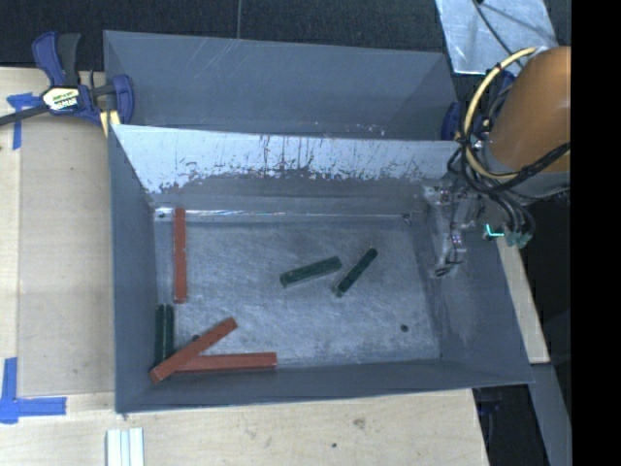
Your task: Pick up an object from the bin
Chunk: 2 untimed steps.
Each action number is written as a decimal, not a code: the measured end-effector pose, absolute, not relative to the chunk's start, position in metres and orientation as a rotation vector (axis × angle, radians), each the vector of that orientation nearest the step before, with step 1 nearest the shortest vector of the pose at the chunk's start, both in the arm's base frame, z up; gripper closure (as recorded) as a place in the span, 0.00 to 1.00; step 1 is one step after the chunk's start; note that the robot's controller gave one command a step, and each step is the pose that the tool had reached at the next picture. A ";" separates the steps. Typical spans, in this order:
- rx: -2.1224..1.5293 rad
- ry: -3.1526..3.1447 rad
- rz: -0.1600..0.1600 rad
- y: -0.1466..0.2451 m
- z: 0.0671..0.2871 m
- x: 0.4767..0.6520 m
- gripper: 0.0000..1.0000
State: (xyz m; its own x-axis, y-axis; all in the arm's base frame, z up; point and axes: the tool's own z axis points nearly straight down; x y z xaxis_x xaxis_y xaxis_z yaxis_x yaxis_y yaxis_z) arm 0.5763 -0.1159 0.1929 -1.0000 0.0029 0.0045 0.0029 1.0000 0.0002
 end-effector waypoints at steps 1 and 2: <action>-0.058 -3.140 -0.002 -0.078 0.066 0.596 0.00; -0.059 -3.149 0.002 -0.080 0.072 0.599 1.00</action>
Offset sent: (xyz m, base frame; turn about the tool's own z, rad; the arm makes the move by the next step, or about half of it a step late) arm 0.0204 0.0370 -0.1229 0.0356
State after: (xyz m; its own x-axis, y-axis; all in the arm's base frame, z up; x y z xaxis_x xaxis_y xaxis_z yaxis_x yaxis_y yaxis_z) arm 0.5990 -0.0795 0.0720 -0.9993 0.0374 -0.0083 0.0374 0.9993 -0.0011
